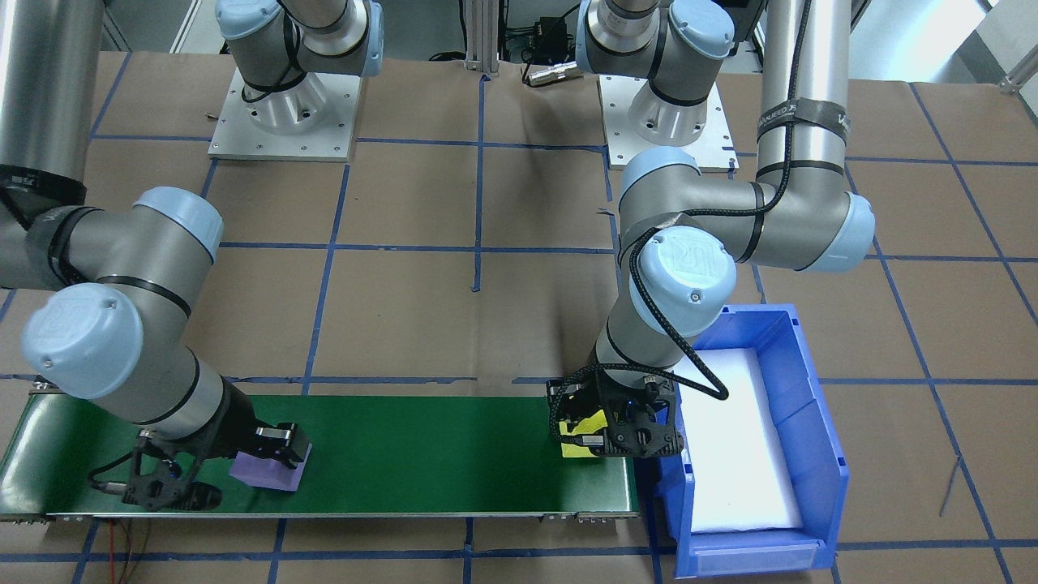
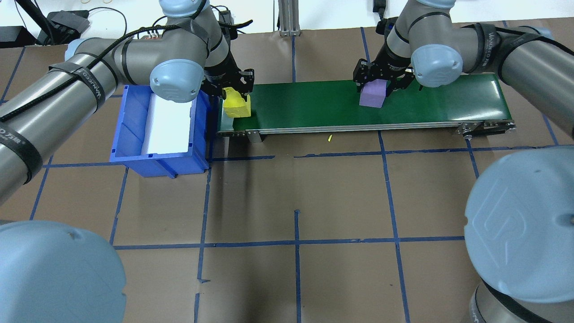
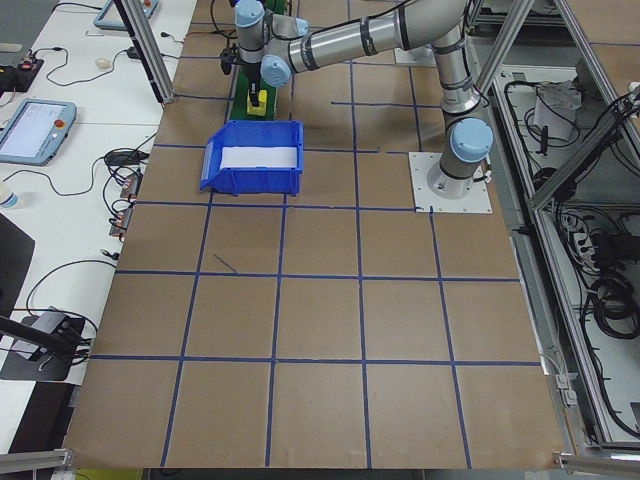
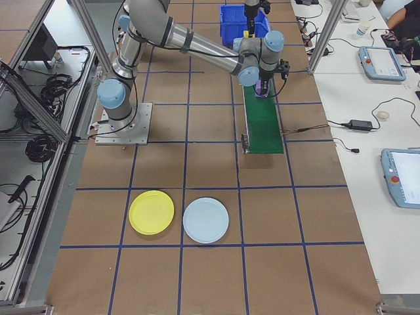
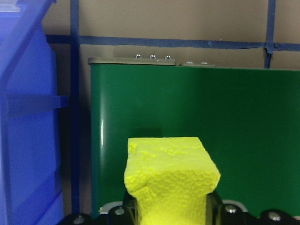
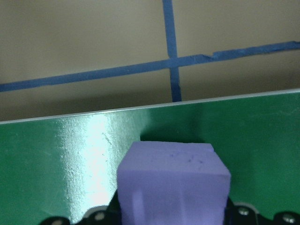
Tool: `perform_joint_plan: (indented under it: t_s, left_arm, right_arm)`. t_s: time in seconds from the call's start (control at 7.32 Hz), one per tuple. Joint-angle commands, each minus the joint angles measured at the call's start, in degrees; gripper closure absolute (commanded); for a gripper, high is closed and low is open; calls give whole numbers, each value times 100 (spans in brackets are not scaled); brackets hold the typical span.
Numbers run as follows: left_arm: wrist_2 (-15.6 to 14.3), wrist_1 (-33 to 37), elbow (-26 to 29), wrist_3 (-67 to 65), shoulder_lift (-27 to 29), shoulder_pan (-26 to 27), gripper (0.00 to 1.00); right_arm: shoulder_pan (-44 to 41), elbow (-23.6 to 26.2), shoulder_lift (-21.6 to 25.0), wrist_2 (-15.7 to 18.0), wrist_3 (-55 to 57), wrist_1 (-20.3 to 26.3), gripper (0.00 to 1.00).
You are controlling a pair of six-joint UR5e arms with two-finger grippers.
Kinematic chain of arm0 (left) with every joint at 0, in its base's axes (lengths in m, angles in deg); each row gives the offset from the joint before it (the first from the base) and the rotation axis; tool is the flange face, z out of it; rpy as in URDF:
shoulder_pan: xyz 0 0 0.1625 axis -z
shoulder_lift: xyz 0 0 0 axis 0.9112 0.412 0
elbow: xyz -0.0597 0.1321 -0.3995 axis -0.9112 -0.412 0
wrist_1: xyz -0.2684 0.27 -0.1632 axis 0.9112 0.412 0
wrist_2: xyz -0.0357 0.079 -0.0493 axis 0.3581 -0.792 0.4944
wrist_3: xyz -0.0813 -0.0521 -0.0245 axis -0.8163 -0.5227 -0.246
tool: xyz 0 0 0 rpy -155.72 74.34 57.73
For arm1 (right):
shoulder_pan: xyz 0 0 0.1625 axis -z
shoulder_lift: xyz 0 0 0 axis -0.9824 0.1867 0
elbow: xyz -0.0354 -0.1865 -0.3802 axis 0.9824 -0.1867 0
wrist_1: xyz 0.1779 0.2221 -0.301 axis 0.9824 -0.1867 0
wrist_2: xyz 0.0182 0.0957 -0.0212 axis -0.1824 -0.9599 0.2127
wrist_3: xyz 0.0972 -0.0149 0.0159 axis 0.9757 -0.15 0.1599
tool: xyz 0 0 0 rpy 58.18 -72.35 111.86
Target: Move block left to right into plate
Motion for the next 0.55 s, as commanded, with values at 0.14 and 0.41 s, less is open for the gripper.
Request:
perform_joint_plan:
  t_s: [0.14, 0.41]
  left_arm:
    - [-9, -61, -39, -75, -7, 4, 13]
    - [-9, 26, -39, -49, -268, 12, 6]
  right_arm:
    - [1014, 126, 1022, 111, -1933, 1163, 81]
    - [2305, 644, 1900, 794, -4166, 1756, 80]
